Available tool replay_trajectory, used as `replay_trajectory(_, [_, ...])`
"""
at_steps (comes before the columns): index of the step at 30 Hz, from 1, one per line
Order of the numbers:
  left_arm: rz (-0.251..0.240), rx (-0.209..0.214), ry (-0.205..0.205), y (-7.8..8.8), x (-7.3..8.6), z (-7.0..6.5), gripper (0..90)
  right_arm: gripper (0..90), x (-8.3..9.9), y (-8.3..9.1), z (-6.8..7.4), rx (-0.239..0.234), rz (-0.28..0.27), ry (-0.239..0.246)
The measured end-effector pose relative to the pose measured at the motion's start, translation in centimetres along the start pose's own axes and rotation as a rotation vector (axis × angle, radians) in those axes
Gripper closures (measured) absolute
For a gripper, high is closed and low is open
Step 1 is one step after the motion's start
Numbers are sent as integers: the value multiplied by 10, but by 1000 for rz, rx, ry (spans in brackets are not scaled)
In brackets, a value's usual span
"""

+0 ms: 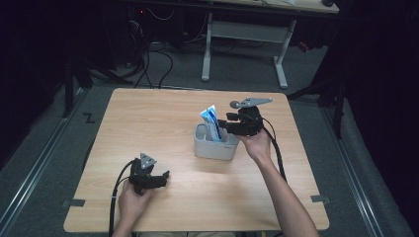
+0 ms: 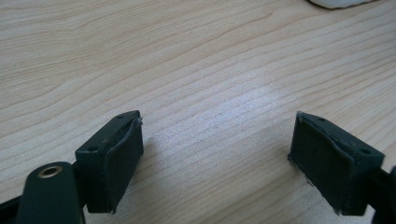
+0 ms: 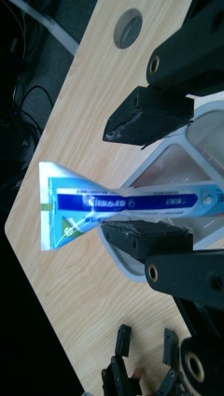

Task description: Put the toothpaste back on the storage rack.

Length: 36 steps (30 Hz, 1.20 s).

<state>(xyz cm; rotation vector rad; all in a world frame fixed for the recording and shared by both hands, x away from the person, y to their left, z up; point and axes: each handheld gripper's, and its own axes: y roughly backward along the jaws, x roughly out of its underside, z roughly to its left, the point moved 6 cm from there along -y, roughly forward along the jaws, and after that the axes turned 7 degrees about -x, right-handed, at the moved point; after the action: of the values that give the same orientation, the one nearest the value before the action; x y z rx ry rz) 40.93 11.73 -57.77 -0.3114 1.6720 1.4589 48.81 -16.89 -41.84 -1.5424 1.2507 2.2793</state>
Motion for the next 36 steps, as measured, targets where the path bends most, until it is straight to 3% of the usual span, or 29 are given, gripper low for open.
replay_trajectory(23, [1,-2,-3,0,0,0,176,483,2,42,-8,30,-60,-2])
replay_trajectory(34, [2,0,-1,0,0,0,176,484,6,57,-11,56,-61,-8])
replay_trajectory(36, [2,0,-1,0,0,0,176,489,5,63,-10,65,-86,1])
